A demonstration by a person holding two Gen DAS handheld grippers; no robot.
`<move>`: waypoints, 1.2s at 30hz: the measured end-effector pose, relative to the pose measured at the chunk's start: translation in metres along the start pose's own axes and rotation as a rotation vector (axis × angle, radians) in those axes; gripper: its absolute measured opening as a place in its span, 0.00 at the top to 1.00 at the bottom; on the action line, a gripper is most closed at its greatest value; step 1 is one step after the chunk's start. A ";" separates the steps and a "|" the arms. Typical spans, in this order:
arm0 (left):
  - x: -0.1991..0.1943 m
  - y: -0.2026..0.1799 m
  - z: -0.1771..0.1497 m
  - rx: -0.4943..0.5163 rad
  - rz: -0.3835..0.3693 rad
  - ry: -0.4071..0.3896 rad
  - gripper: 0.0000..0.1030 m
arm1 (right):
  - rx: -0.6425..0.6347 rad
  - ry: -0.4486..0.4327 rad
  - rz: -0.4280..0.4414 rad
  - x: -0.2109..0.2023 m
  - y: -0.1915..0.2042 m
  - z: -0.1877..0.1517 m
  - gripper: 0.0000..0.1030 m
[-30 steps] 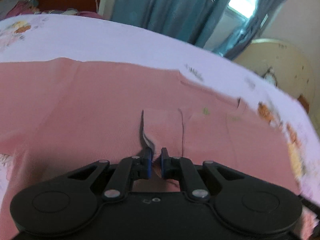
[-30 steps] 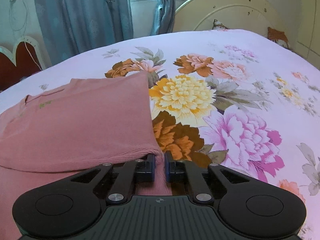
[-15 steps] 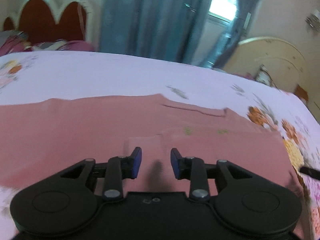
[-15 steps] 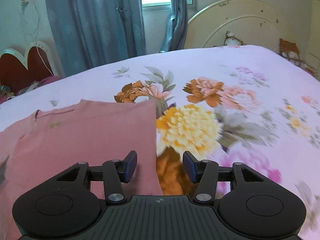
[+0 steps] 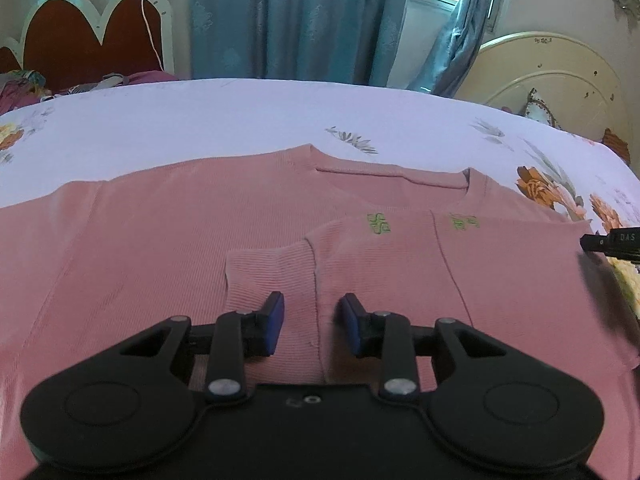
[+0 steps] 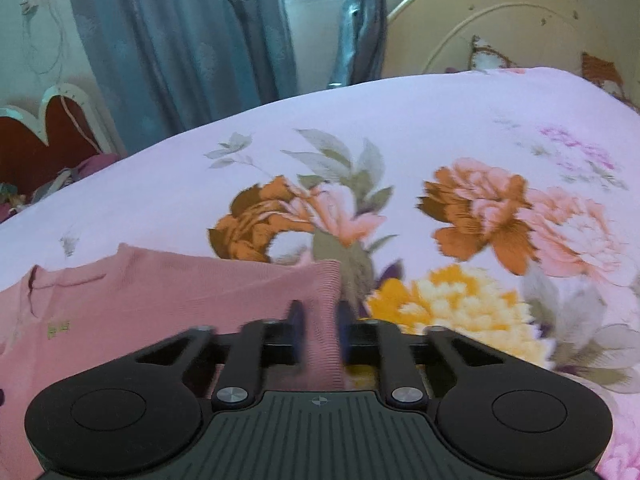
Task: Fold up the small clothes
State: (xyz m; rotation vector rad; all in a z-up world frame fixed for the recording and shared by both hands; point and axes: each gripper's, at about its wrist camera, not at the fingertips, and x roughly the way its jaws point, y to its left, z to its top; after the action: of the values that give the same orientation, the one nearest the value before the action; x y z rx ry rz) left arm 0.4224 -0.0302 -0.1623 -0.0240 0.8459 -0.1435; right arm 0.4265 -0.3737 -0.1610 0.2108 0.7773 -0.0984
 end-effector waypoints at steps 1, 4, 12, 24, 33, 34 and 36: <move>0.000 -0.001 0.000 0.002 0.002 -0.001 0.68 | -0.030 -0.015 -0.018 -0.002 0.002 -0.001 0.93; 0.002 -0.003 0.000 0.010 0.007 -0.003 0.68 | -0.037 -0.034 -0.038 0.001 -0.001 -0.005 0.93; -0.006 -0.001 0.007 -0.020 0.016 0.023 0.57 | -0.064 -0.071 -0.003 -0.035 0.026 -0.007 0.91; -0.039 0.015 0.002 -0.036 0.066 0.000 0.41 | -0.166 0.031 0.150 -0.050 0.108 -0.057 0.90; -0.056 0.037 -0.003 -0.035 0.075 -0.009 0.40 | -0.209 -0.012 0.171 -0.064 0.161 -0.066 0.42; -0.058 0.040 -0.003 -0.034 0.077 -0.011 0.40 | -0.209 -0.009 0.172 -0.064 0.167 -0.065 0.42; -0.061 0.050 -0.003 -0.040 0.080 -0.012 0.40 | -0.207 -0.006 0.174 -0.063 0.178 -0.063 0.42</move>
State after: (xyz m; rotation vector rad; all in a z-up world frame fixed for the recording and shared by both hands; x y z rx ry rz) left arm 0.3855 0.0279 -0.1228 -0.0283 0.8365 -0.0510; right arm 0.3678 -0.1855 -0.1333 0.0810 0.7549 0.1450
